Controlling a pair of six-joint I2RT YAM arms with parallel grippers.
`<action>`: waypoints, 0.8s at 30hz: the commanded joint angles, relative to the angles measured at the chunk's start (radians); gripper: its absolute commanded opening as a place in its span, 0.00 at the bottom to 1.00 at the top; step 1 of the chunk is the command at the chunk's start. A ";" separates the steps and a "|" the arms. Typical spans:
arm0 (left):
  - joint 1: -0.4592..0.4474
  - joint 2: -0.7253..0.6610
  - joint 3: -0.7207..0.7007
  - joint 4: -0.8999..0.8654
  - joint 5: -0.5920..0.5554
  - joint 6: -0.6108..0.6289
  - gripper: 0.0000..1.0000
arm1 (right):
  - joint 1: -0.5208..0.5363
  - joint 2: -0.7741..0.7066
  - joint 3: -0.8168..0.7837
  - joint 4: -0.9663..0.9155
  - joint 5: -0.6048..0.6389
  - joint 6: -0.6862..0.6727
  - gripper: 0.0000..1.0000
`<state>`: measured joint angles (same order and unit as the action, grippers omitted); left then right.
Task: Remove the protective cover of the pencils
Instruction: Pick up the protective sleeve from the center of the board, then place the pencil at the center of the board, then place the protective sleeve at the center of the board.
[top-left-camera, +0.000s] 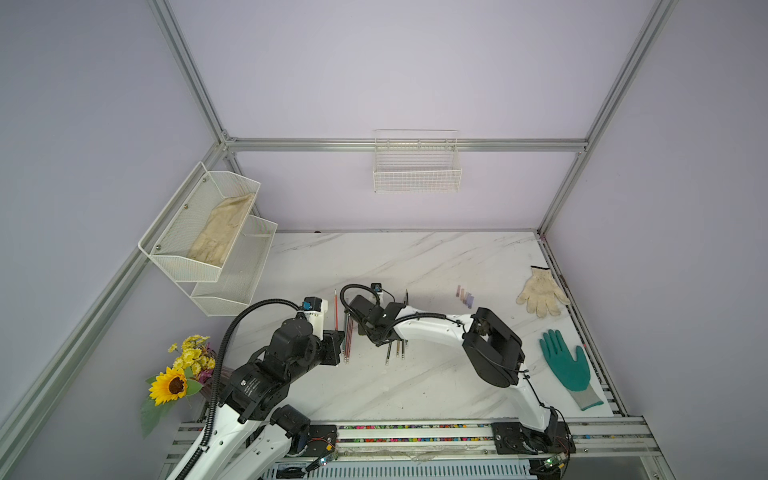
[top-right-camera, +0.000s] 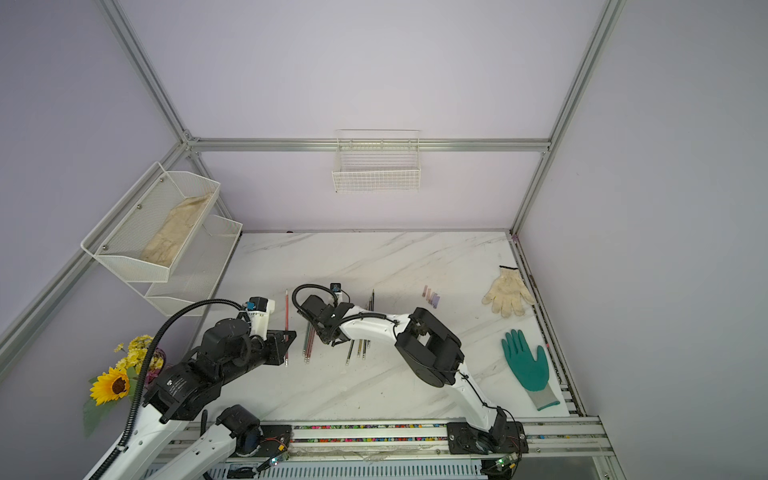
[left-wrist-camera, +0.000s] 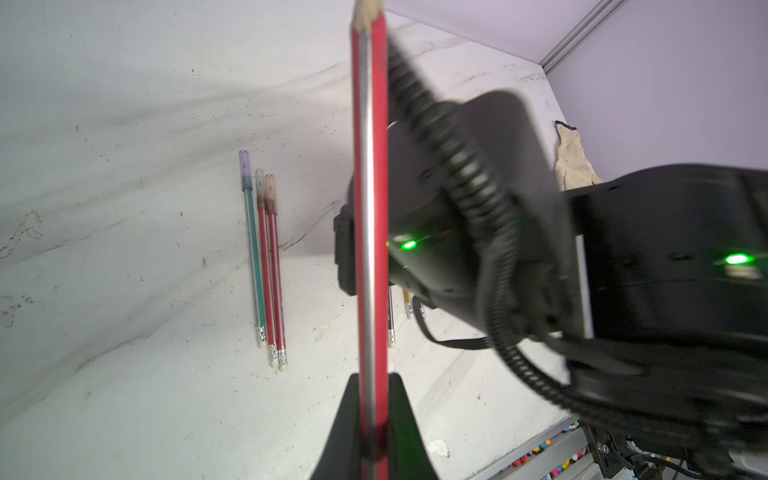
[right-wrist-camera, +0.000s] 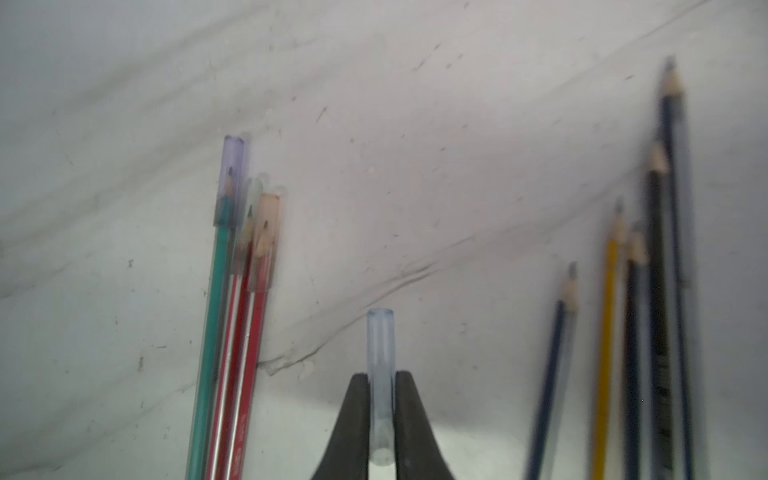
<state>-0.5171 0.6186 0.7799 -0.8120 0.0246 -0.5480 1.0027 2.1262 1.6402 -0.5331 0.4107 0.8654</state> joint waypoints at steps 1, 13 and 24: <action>0.005 0.096 0.037 0.071 0.061 0.032 0.00 | -0.079 -0.196 -0.086 0.040 0.037 -0.015 0.05; -0.016 0.615 0.020 0.453 0.238 0.016 0.02 | -0.634 -0.747 -0.633 0.135 -0.207 -0.136 0.06; -0.024 0.934 0.123 0.450 0.186 0.135 0.01 | -0.883 -0.686 -0.827 0.271 -0.360 -0.180 0.06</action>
<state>-0.5381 1.5417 0.7982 -0.4042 0.2142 -0.4660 0.1459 1.3869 0.8291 -0.3290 0.1020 0.7040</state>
